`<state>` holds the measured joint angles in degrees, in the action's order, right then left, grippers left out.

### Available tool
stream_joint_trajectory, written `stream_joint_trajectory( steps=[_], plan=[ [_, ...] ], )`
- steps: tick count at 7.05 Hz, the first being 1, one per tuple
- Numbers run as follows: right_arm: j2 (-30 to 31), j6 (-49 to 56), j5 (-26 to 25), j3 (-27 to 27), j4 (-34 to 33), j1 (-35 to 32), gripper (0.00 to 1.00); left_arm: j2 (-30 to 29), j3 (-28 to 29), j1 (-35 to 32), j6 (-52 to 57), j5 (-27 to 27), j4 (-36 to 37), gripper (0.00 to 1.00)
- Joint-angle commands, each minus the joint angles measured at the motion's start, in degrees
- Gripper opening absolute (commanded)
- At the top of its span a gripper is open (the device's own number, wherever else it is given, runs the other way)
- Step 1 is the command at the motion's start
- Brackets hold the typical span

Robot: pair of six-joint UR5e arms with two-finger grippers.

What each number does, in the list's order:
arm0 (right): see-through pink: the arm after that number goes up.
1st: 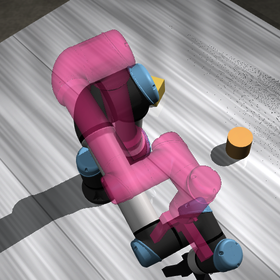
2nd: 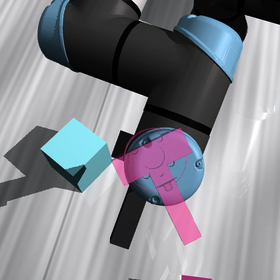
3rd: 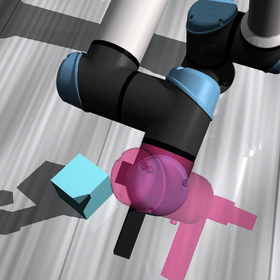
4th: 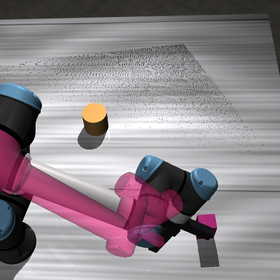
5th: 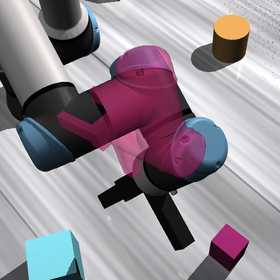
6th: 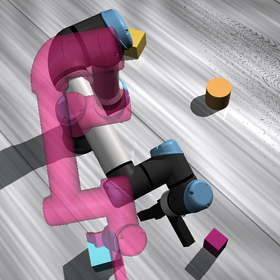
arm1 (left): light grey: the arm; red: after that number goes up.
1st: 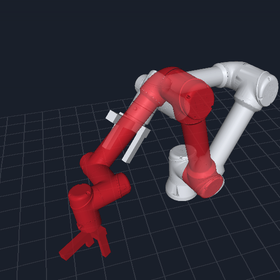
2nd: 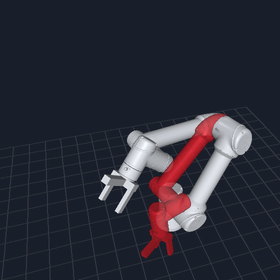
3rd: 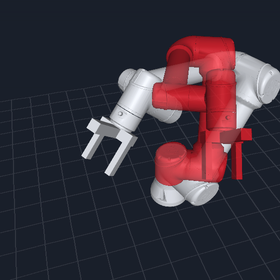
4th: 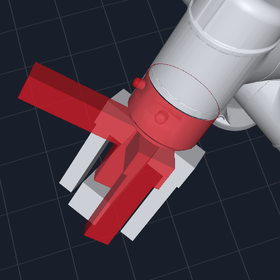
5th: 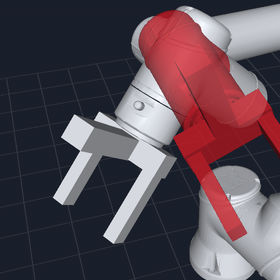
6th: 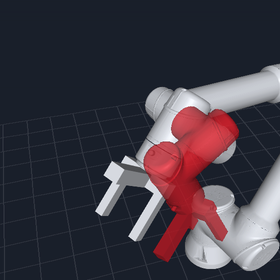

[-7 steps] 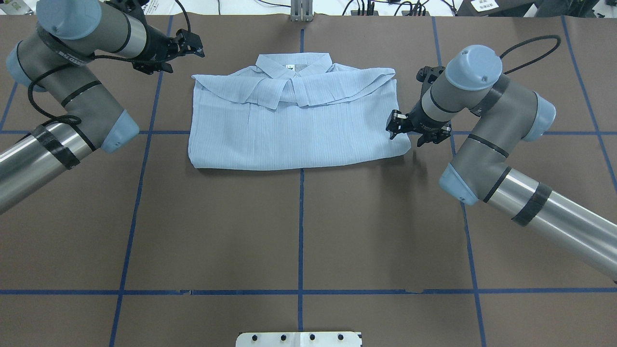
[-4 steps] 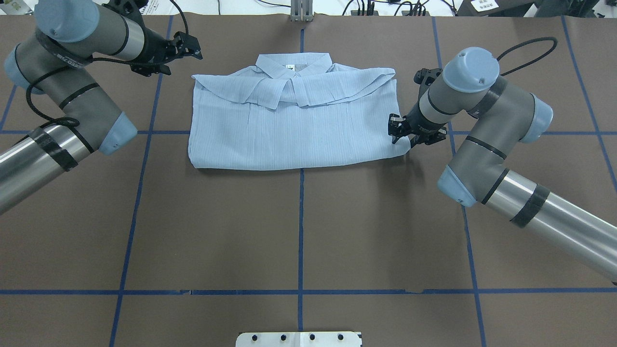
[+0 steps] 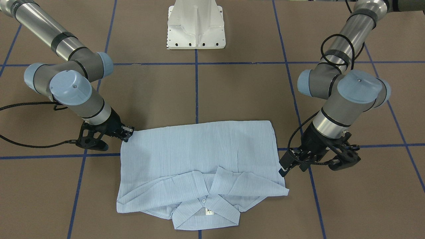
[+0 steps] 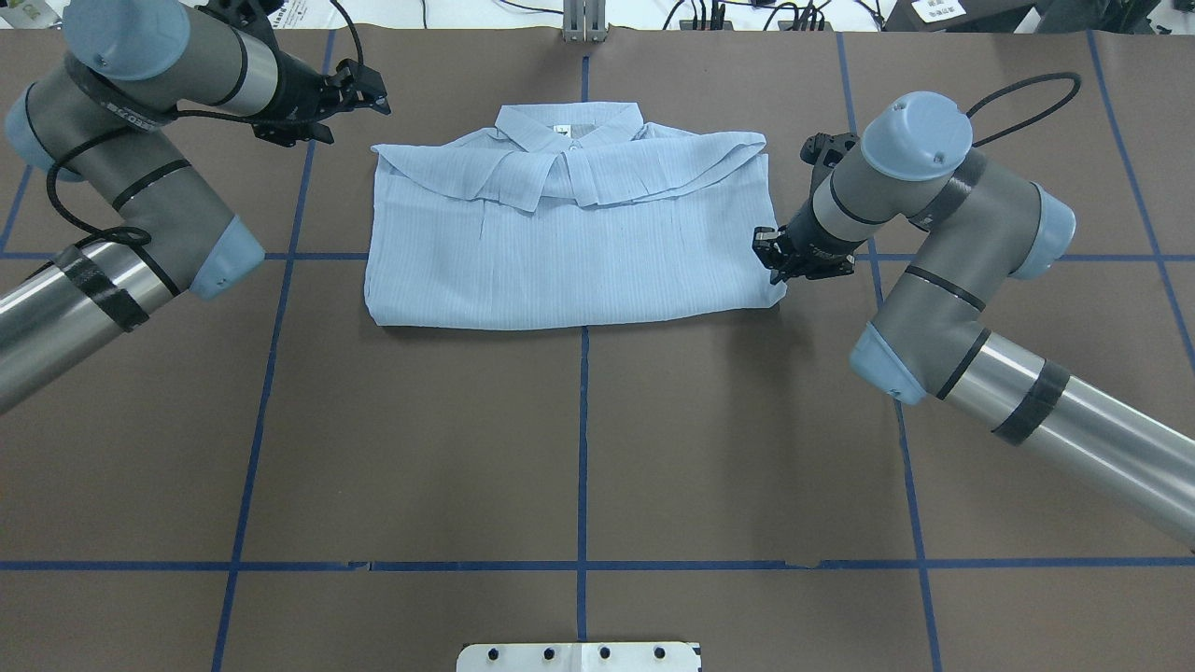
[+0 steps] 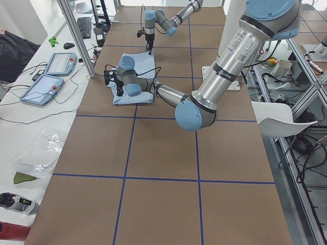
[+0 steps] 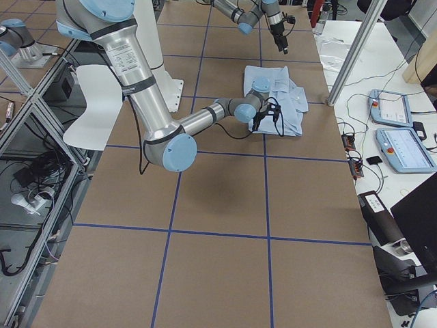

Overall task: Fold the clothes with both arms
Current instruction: 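Move the right gripper down to the folded shirt's side edge and grasp it, then drag the folded shirt with the right gripper toward the robot, rotating it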

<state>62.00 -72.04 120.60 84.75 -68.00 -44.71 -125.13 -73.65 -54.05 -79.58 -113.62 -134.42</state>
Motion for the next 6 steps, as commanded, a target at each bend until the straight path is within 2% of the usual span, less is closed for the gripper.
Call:
stream_joint_trajectory(
  steps=[1, 3, 4, 6],
  plan=[
    [7.2, 0.1, 3.3, 9.1, 0.8, 0.3, 0.00, 0.4, -0.7, 0.0, -0.5, 0.1, 0.0, 0.90],
    [13.5, -0.7, 2.6, 13.1, 4.6, 3.6, 0.00, 0.5, -1.1, 0.0, -1.0, 0.1, 0.1, 0.90],
    [18.1, -0.8, 2.8, 17.1, 6.0, 4.8, 0.00, 0.6, -1.8, 0.0, -1.8, 0.1, 0.0, 0.90],
    [29.5, -0.9, 4.2, 29.2, 6.0, 6.6, 0.00, 1.6, -3.1, 0.1, -2.6, 0.2, 0.0, 0.90]
  ],
)
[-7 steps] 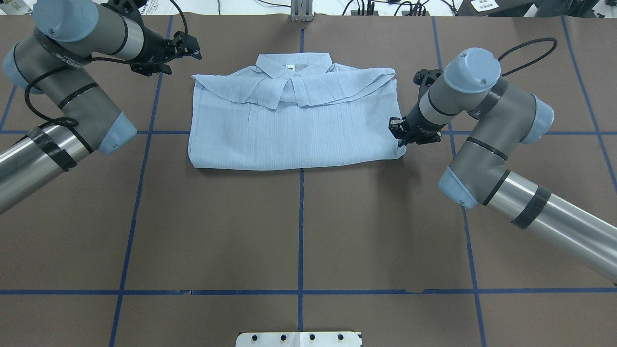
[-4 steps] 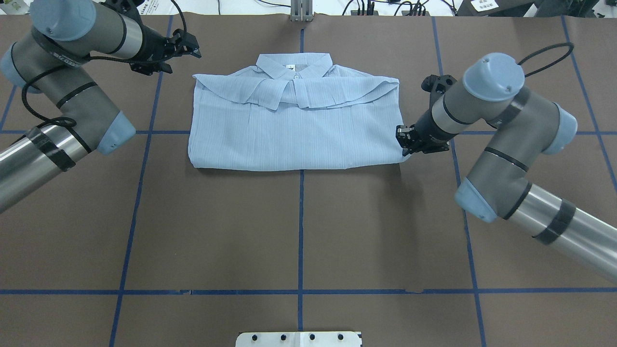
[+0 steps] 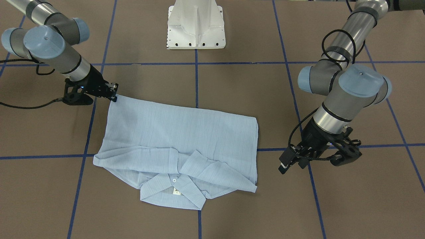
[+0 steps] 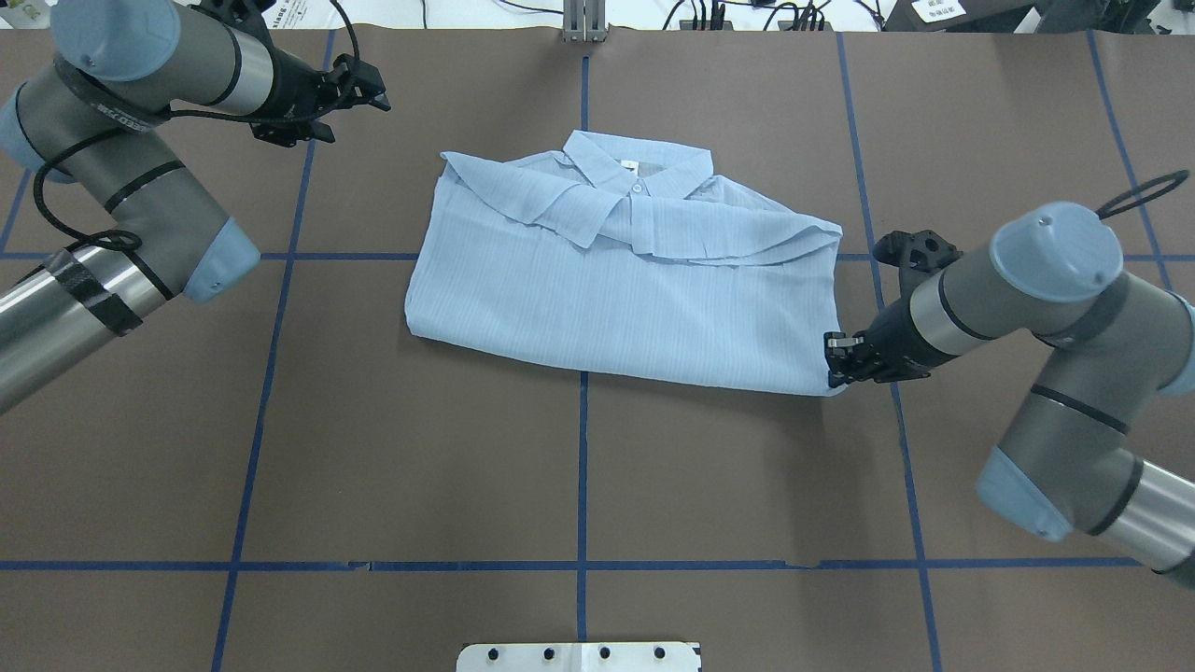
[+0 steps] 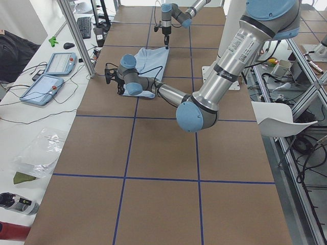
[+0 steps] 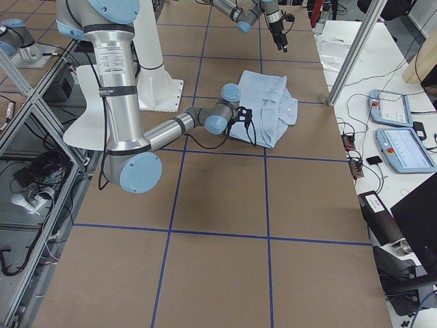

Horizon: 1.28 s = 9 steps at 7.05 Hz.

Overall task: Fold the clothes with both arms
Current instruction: 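Drag the folded shirt with the right gripper toward the robot, rotating it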

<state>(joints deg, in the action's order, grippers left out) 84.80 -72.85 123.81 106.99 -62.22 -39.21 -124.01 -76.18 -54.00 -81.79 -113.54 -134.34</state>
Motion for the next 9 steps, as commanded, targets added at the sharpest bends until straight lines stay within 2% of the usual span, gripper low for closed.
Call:
stream_joint_trajectory(
  steps=[1, 3, 4, 6, 7, 8, 9],
  plan=[
    [11.7, -0.1, 2.9, 12.2, 0.5, 2.6, 0.00, 0.4, -1.0, 0.1, -1.1, 0.1, 0.0, 0.90],
    [19.7, -0.1, 3.5, 19.6, 2.3, 10.2, 0.00, 0.4, -1.2, 0.3, -1.5, 0.1, 0.0, 0.90],
    [20.9, -0.1, 4.4, 20.5, 4.4, 15.5, 0.00, 0.4, -1.5, 0.4, -1.5, 0.0, 0.0, 0.90],
    [20.3, -0.3, 4.6, 20.7, 7.6, 26.2, 0.00, 0.5, -2.0, 0.6, -1.5, 0.0, 0.0, 0.91],
    [19.0, -0.2, 4.3, 20.5, 7.6, 28.3, 0.00, 1.3, -2.5, 0.7, -1.5, 0.0, -0.1, 0.92],
    [17.6, -0.2, 4.5, 20.3, 7.6, 28.4, 0.13, 1.8, -3.2, 0.7, -1.4, -0.1, -0.1, 0.93],
    [16.3, -0.3, 4.5, 20.1, 7.6, 27.8, 0.99, 2.3, -4.7, 0.8, -1.4, -0.2, -0.1, 0.95]
  ],
)
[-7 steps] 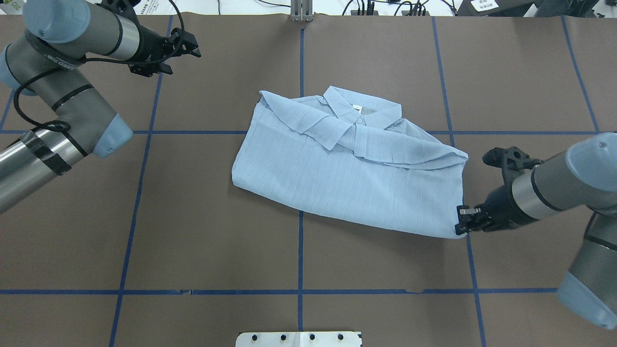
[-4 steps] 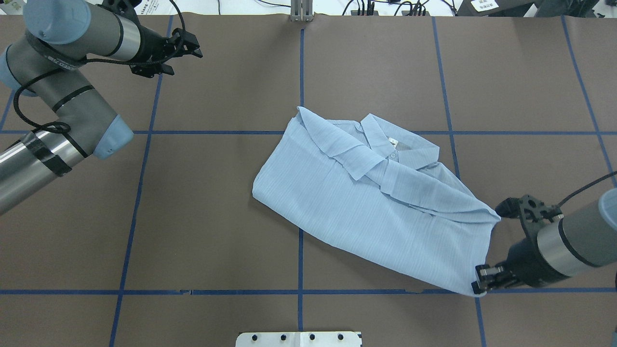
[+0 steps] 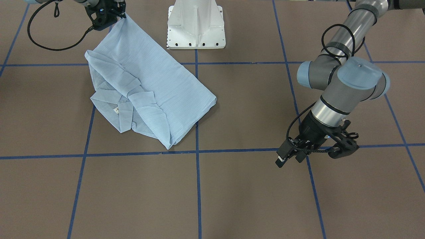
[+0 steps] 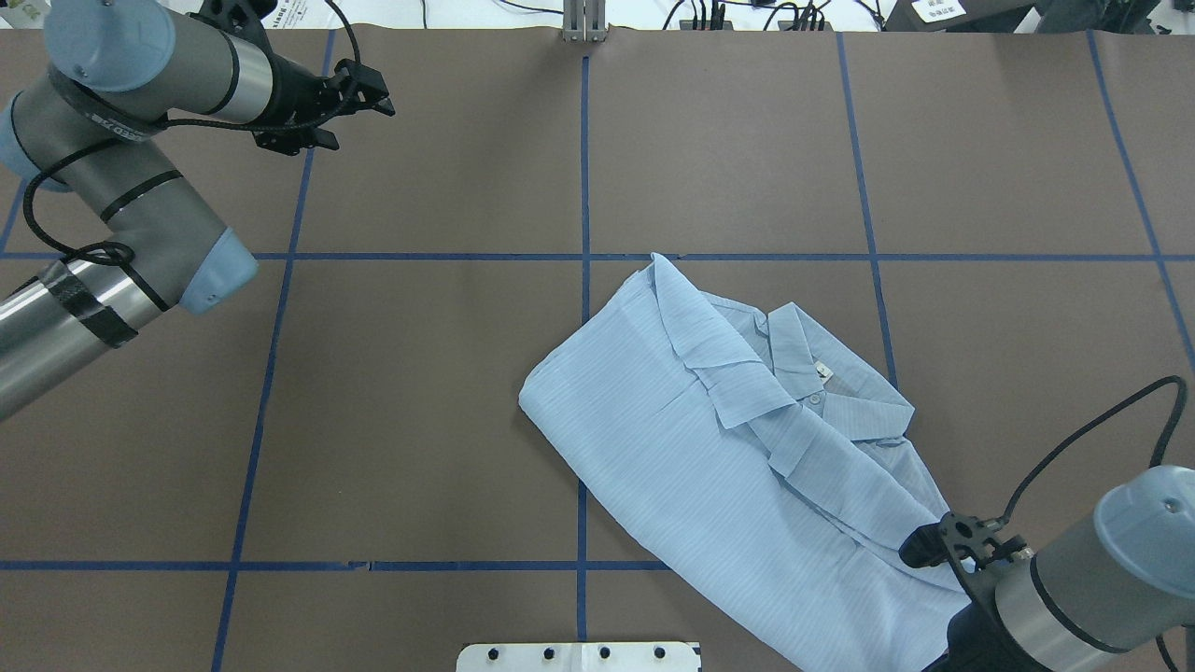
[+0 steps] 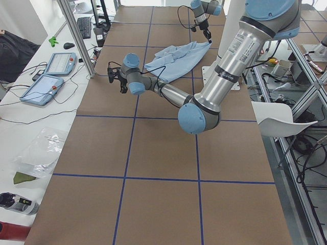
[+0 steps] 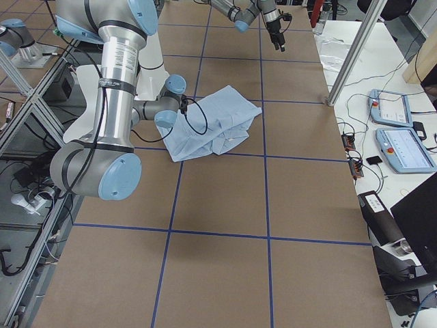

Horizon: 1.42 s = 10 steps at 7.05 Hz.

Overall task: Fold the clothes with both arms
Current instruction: 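Drag the folded shirt with the right gripper toward the robot, rotating it, then reach the left gripper to the shirt's corner farthest from the right gripper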

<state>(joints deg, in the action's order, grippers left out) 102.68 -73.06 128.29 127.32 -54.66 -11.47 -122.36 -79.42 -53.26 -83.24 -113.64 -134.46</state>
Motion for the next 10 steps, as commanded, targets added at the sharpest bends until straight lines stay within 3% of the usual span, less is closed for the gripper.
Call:
stream_joint_trajectory(
  steps=[1, 5, 8, 10],
  plan=[
    [-2.0, -0.1, 0.1, -0.1, 0.2, -3.0, 1.00, 1.7, -4.0, 2.1, 0.0, -0.1, 0.1, 0.98],
    [-9.3, 0.3, -0.1, -1.0, 0.2, -23.5, 1.00, 4.1, -14.0, 16.4, -15.0, 1.9, 4.5, 0.99],
    [-12.0, 1.0, -0.5, -3.5, 0.2, -27.1, 1.00, 0.8, -13.9, 27.0, -17.5, 11.0, 10.2, 0.87],
    [-12.0, 1.0, -0.6, -3.8, 0.2, -27.2, 1.00, 0.5, -11.7, 27.2, -17.4, 11.8, 10.1, 0.77]
  ],
)
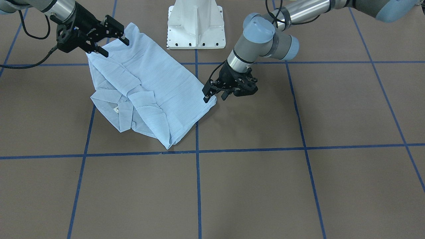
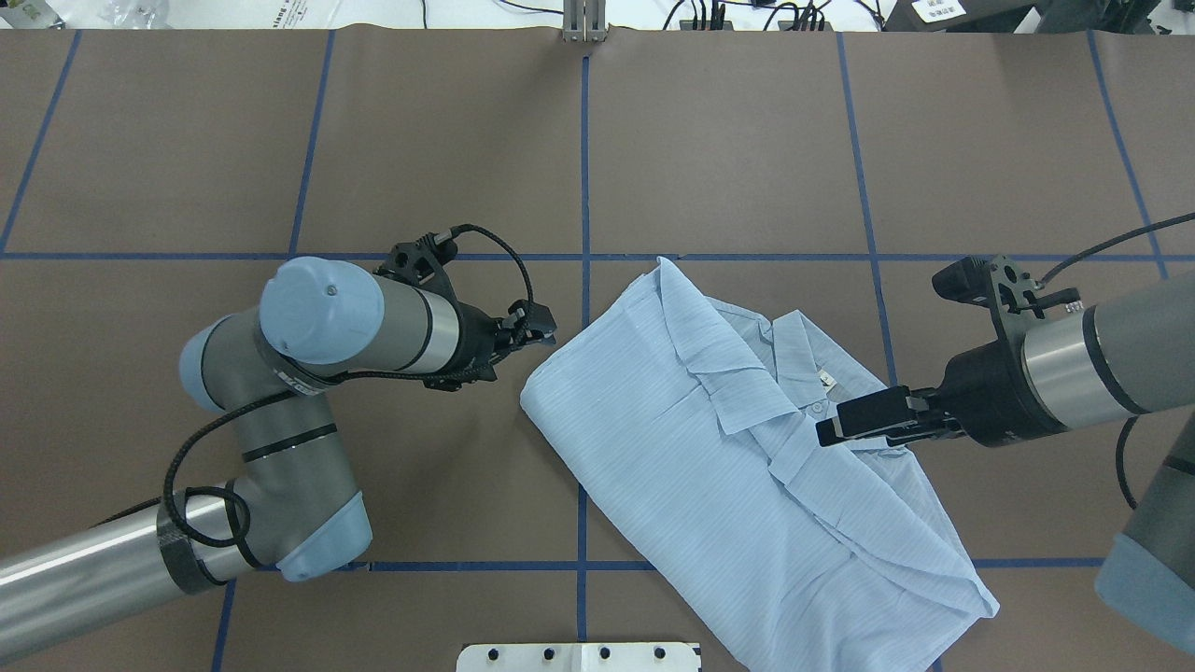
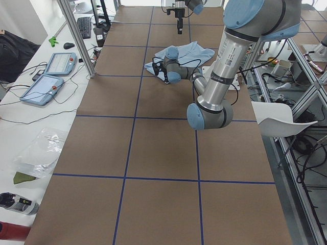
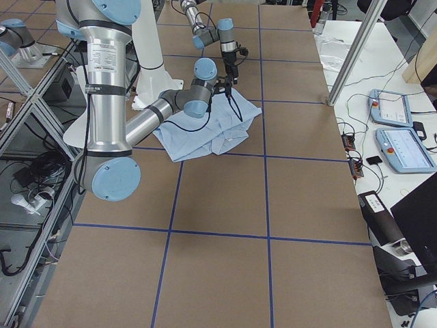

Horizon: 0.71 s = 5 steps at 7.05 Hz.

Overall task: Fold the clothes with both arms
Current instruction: 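Reach the left gripper to the shirt's corner farthest from the right gripper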

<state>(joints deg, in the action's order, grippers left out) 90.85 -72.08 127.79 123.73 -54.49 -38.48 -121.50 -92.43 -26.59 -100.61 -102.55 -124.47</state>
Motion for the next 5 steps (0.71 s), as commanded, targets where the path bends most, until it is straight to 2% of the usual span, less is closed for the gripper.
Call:
stream_joint_trajectory(
  steps=[1, 2, 5],
  plan=[
    [-0.1, 0.0, 0.0, -0.5, 0.0, -0.3, 1.00, -1.3, 2.9, 1.2, 0.1, 0.8, 0.1, 0.74],
    [-0.1, 0.0, 0.0, -0.6, 0.0, -0.3, 1.00, -1.6, 3.1, 1.3, 0.1, 0.8, 0.1, 0.63],
    [0.1, 0.0, 0.0, -0.6, 0.0, -0.4, 1.00, -1.0, 2.3, 1.1, 0.3, 0.4, 0.2, 0.08]
  ],
)
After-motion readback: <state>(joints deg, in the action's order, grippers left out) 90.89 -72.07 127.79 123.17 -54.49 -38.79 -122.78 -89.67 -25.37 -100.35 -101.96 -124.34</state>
